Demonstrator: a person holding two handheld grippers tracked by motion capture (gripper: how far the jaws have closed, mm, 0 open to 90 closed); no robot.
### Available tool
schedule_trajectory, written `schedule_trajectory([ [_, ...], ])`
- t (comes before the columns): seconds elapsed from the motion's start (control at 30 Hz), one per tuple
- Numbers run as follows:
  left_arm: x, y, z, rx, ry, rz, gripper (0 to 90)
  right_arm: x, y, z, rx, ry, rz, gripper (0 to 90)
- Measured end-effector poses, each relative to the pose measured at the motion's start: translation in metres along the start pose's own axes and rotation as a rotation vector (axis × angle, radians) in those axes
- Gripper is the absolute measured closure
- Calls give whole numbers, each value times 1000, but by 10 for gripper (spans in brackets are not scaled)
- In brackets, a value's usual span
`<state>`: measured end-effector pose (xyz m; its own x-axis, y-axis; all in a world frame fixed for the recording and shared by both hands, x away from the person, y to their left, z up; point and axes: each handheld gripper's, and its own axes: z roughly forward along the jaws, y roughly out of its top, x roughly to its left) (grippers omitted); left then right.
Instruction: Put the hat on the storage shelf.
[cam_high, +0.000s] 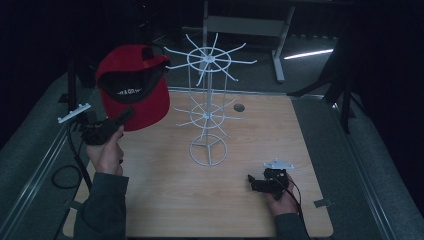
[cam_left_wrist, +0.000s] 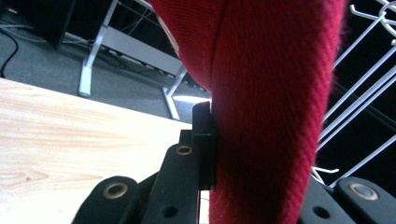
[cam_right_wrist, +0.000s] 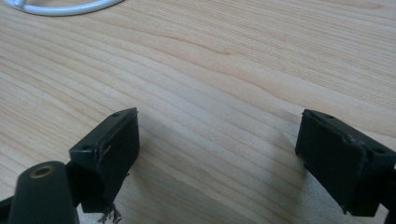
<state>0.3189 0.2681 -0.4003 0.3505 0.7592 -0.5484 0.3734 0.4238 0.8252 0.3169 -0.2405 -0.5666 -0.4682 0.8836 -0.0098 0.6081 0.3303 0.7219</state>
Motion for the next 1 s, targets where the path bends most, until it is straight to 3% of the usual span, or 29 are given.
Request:
schedule_trajectory([
  [1.0,-19,6,1,-17,-10,58,847,0,0,0,0,0,1,134],
])
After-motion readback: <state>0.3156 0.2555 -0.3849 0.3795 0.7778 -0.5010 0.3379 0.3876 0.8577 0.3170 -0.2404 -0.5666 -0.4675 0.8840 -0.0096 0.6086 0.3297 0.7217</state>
